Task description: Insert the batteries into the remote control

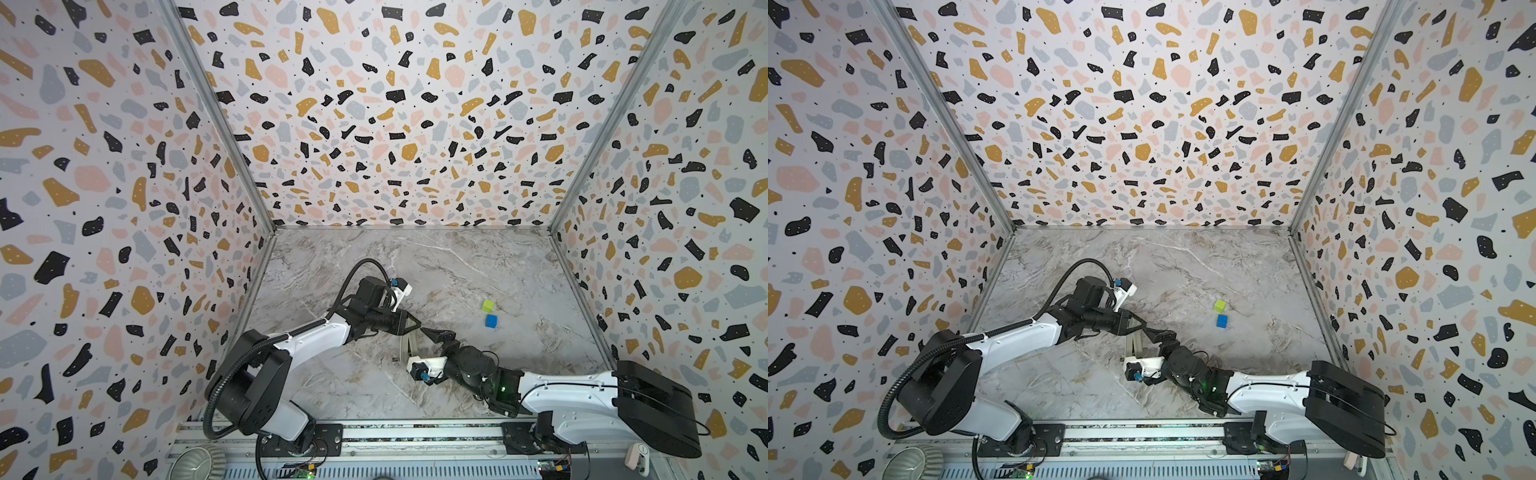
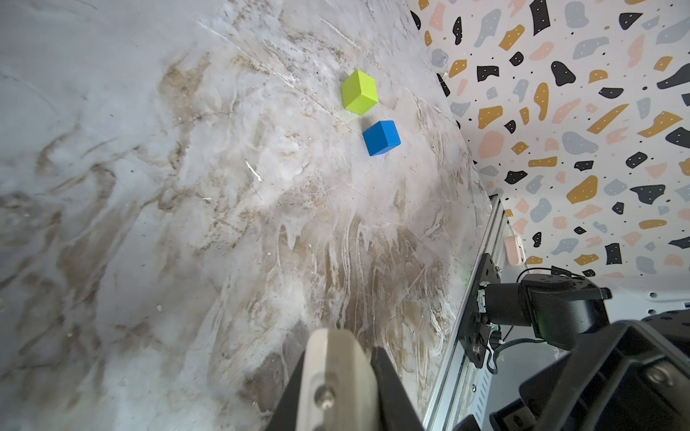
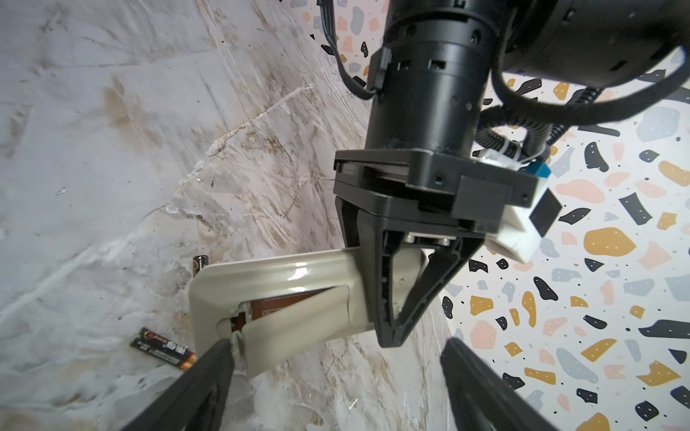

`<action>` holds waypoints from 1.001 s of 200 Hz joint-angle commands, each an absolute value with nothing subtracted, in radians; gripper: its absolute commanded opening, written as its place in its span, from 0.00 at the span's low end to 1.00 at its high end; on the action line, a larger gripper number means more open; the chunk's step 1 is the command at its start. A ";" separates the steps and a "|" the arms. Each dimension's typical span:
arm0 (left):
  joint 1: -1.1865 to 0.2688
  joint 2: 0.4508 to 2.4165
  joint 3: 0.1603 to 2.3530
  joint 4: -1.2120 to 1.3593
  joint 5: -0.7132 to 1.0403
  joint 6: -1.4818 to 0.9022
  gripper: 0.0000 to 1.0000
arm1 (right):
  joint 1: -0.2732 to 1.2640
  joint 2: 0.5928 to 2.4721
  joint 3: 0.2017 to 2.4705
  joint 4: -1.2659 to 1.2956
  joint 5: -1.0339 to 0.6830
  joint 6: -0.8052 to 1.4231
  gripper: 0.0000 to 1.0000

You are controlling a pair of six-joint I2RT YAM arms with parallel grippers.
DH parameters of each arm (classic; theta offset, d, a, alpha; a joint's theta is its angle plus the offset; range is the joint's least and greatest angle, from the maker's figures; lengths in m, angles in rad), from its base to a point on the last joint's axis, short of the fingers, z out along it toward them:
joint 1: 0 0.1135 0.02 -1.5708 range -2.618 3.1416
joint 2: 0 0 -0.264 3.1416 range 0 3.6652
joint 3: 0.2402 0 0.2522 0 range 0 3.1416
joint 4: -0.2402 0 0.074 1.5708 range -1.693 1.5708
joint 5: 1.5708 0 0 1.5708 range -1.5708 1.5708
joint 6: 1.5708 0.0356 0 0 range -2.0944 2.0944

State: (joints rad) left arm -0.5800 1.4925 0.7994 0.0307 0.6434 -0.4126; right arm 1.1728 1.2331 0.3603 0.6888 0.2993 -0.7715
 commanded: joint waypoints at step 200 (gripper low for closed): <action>-0.549 1.629 0.880 0.152 0.618 -0.577 0.00 | 1.100 1.322 0.400 0.737 0.344 -0.726 0.88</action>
